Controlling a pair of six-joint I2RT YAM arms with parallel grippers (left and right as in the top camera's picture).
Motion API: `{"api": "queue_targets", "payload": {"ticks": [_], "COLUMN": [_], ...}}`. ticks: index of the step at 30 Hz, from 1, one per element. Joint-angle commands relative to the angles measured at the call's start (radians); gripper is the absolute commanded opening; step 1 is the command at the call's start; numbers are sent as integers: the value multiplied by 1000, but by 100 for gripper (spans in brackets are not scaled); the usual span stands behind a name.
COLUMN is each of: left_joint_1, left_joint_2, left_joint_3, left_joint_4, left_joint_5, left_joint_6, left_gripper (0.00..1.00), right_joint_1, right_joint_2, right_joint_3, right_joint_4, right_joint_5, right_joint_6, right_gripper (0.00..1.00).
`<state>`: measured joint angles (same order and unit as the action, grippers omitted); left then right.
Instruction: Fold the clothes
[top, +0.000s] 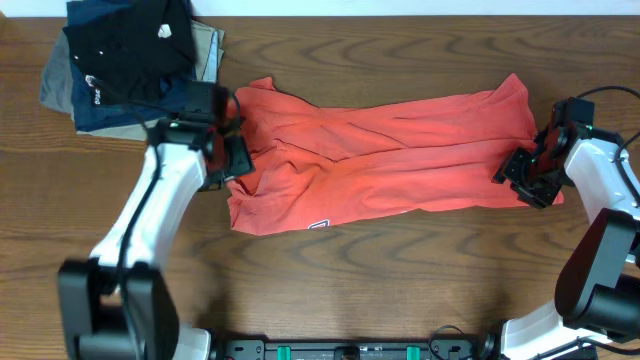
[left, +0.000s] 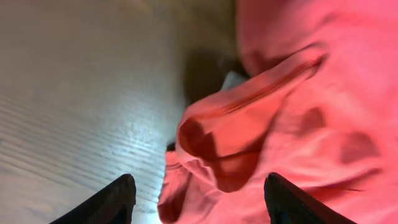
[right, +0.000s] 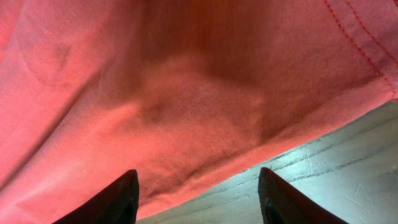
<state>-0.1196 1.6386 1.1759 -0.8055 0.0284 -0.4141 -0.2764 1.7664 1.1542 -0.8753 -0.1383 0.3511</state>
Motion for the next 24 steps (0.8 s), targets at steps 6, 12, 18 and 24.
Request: {"api": "queue_targets", "payload": {"ticks": [6,12,18,24], "left_joint_1": [3,3,3,3], "left_joint_2": [172,176,175,175], "left_joint_3": [-24,-14,31,50], "left_joint_4": [55,79,78,151], "left_joint_5": [17,16,16,16], "left_joint_6": [6,6,10,10], "left_gripper": [59,25,6,6], "right_joint_1": [14,14,14,14], "right_joint_2": [3,3,3,3], "right_joint_3": [-6,-6,-6,-6], "right_joint_4": [-7,-5,-4,-3], "right_joint_5": [7,7,7,7], "right_joint_6": [-20,-20,-20,-20], "right_gripper": [60,60,60,60]}}
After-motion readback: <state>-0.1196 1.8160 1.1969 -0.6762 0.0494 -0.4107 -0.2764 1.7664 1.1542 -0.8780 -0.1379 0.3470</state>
